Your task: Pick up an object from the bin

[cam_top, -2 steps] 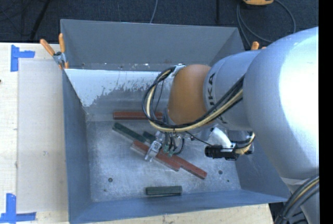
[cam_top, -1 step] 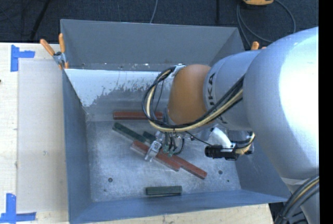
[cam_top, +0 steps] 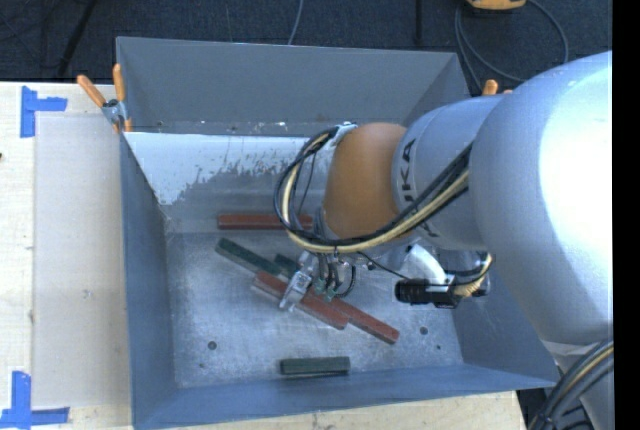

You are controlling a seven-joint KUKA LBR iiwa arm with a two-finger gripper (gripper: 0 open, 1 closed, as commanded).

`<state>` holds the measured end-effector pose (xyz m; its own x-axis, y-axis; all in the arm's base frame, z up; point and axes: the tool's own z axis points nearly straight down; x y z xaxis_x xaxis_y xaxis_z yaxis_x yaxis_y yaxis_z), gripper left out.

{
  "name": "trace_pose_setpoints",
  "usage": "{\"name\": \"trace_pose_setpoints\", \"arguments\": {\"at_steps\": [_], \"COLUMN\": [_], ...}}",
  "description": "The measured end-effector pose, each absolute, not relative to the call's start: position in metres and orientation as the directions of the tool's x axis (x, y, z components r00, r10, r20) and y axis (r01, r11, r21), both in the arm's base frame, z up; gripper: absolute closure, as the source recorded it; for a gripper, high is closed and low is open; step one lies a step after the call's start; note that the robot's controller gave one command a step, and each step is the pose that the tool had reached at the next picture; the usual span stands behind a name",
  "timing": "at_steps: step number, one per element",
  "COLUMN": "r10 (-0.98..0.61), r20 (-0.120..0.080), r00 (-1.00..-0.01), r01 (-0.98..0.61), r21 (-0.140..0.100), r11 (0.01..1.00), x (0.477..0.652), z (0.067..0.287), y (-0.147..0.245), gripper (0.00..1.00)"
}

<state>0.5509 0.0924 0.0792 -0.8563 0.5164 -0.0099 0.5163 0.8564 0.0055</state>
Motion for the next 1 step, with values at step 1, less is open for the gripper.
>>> {"name": "trace_pose_setpoints", "arguments": {"at_steps": [1], "r10": [0.515], "r20": [0.002], "r00": [-0.857], "r01": [0.515], "r21": [-0.003], "r11": [0.857], "x": [0.5473], "z": [0.0917], "y": [0.0922], "gripper": [1.0]}}
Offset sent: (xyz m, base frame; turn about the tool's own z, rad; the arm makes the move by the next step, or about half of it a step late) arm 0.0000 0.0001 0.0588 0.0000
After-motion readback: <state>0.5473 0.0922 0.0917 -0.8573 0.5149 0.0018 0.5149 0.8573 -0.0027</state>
